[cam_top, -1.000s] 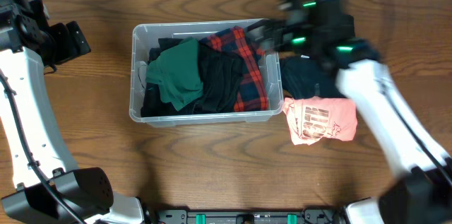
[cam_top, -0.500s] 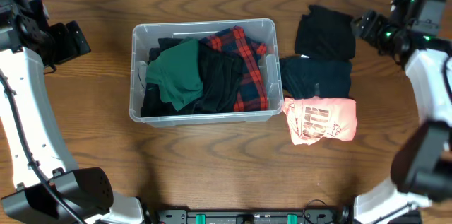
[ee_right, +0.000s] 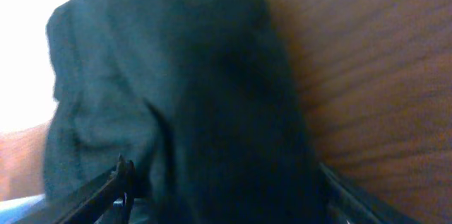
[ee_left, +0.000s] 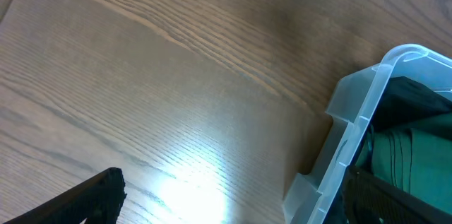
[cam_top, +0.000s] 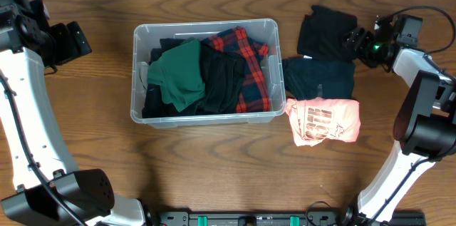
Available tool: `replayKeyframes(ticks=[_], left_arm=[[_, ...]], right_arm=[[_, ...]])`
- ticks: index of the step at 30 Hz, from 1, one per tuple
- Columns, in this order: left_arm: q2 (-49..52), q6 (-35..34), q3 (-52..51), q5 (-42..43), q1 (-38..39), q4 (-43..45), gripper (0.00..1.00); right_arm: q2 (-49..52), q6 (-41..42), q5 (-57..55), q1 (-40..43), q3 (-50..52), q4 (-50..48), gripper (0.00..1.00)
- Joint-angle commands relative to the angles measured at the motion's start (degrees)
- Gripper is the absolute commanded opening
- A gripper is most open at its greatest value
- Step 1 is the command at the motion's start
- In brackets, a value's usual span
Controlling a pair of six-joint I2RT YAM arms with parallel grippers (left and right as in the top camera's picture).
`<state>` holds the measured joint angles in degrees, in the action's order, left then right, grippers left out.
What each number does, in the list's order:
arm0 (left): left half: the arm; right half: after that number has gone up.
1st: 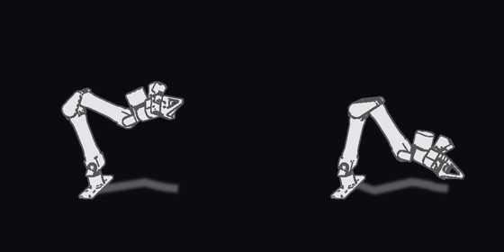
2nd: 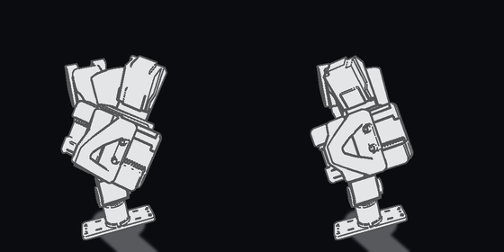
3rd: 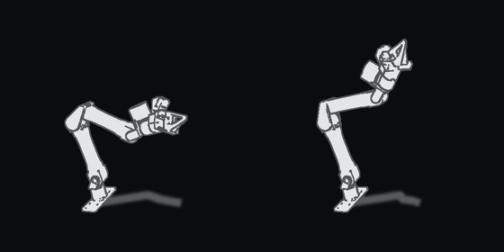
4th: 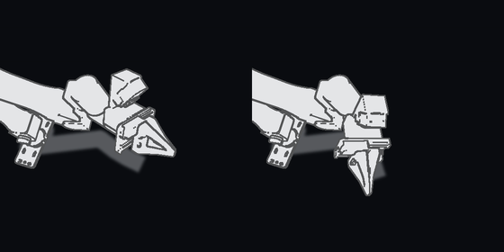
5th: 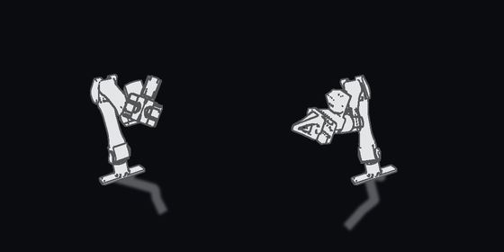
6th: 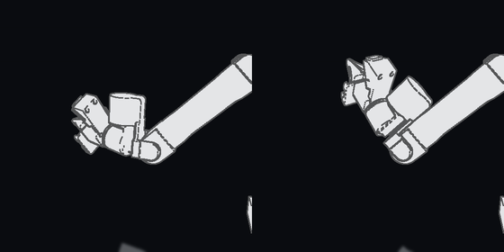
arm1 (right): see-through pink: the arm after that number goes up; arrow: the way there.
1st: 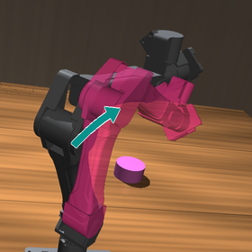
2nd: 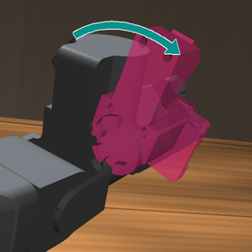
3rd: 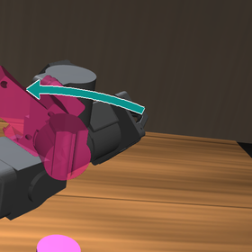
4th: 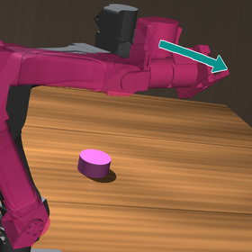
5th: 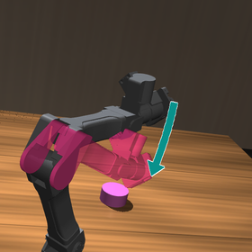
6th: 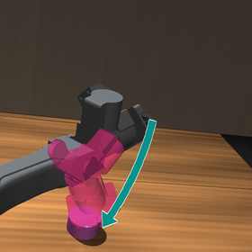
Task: Pack container
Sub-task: 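Move the right gripper to the black garment at the top right and grasp, then carry the black garment into the bin with the right gripper and release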
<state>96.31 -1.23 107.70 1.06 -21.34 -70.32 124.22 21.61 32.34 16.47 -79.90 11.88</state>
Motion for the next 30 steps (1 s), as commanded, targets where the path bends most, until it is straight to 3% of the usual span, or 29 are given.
replayKeyframes(ticks=[1, 3, 5, 7, 10, 17, 24, 30], left_arm=[[-0.7, 0.6, -0.4, -0.5, -0.2, -0.2, 0.98], [-0.7, 0.6, -0.4, -0.5, -0.2, -0.2, 0.98], [-0.7, 0.6, -0.4, -0.5, -0.2, -0.2, 0.98], [-0.7, 0.6, -0.4, -0.5, -0.2, -0.2, 0.98], [-0.7, 0.6, -0.4, -0.5, -0.2, -0.2, 0.98], [-0.7, 0.6, -0.4, -0.5, -0.2, -0.2, 0.98], [-0.7, 0.6, -0.4, -0.5, -0.2, -0.2, 0.98], [-0.7, 0.6, -0.4, -0.5, -0.2, -0.2, 0.98]], right_arm=[[3.0, 0.9, 4.3, -0.7, 0.0, 0.2, 0.72], [3.1, 0.9, 4.6, -1.0, 0.0, 0.1, 0.66], [3.1, 0.9, 4.6, -1.2, 0.0, 0.1, 0.5], [3.1, 0.9, 4.6, -1.1, 0.0, 0.2, 0.26], [2.8, 0.9, 4.9, -1.0, 0.0, 0.5, 0.03], [-6.4, 2.0, 14.6, -0.9, 0.0, -0.2, 0.01], [-22.6, 13.3, 31.6, -3.7, 0.0, -15.6, 0.01], [-29.7, 22.4, 32.9, -10.3, 0.0, -21.6, 0.02]])
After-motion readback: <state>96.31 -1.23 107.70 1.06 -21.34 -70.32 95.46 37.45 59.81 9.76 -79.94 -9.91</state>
